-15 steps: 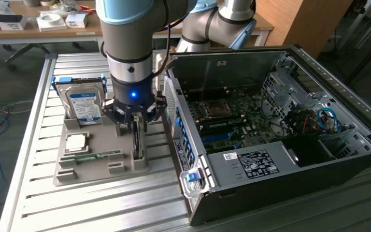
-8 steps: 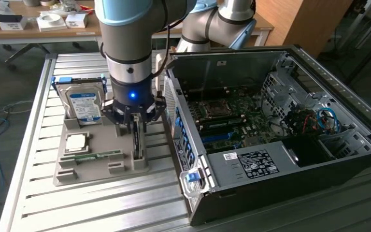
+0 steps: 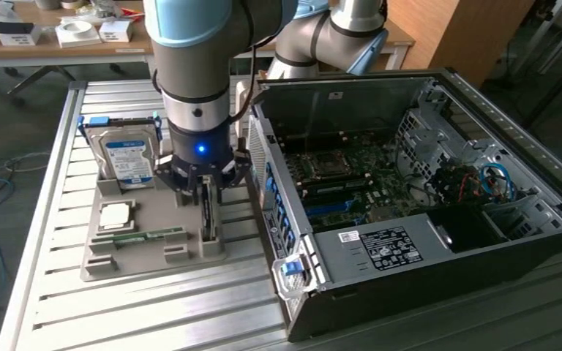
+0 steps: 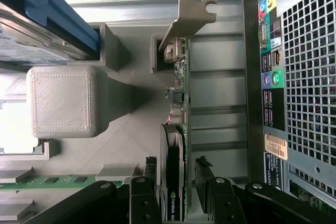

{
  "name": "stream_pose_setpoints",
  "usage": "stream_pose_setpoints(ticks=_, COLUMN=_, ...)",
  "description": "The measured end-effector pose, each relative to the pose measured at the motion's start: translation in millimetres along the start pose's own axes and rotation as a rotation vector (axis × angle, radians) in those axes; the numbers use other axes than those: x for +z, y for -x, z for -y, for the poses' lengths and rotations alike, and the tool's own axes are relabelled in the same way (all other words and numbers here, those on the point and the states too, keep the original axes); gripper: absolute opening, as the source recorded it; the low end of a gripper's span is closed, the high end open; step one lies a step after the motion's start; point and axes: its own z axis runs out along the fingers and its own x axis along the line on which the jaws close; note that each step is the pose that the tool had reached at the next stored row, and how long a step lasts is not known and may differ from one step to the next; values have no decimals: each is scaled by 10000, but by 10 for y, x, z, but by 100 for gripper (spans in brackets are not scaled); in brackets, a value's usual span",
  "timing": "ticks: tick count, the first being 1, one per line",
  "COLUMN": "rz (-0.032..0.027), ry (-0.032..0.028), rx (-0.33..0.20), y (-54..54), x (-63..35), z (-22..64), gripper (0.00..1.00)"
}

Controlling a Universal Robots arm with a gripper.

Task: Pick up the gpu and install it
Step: 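Pick up the gpu and move the gpu toward the slot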

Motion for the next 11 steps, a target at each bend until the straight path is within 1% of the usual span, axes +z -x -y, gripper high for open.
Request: stream_pose_setpoints(ticks=11, rz=0, ry=-1, rx=-2, y=-8, x=9, z=-10, gripper=43)
